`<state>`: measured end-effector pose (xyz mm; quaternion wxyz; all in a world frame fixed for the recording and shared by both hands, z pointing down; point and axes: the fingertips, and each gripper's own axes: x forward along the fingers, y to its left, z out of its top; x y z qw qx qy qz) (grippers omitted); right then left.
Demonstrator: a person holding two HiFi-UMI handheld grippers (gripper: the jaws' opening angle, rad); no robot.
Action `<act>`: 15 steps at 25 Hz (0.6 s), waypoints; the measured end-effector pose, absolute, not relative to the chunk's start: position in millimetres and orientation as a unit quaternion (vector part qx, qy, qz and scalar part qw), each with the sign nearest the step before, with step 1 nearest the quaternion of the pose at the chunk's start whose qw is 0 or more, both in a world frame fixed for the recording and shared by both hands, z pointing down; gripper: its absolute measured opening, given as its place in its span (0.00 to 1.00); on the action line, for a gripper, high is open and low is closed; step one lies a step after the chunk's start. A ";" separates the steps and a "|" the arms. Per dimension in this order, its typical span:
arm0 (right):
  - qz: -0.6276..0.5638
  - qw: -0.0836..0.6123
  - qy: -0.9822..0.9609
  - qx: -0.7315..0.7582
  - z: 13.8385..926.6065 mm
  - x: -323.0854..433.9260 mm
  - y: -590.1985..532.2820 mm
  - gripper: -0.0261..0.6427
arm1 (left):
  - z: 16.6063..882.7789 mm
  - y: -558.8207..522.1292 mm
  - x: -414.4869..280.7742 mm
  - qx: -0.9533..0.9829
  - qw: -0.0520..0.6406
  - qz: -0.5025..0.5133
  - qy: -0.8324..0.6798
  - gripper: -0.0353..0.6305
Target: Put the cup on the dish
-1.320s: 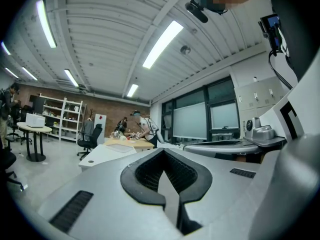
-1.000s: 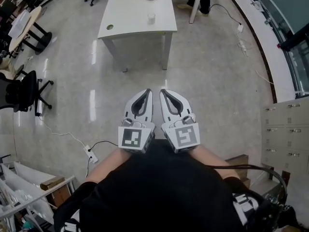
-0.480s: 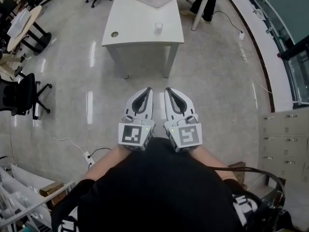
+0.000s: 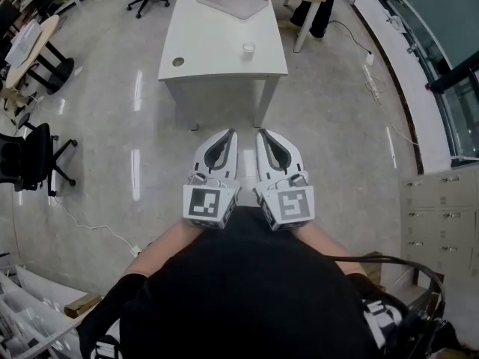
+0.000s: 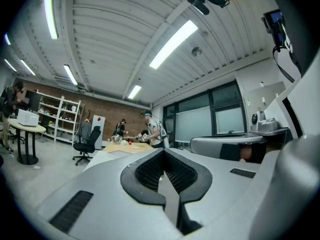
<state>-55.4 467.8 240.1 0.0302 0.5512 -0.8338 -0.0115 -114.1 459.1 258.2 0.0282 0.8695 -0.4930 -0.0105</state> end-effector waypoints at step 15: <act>0.017 0.042 -0.810 0.584 255.8 -39.5 438.1 0.06 | 270.2 430.4 -97.7 0.885 0.032 -0.005 -0.464 0.06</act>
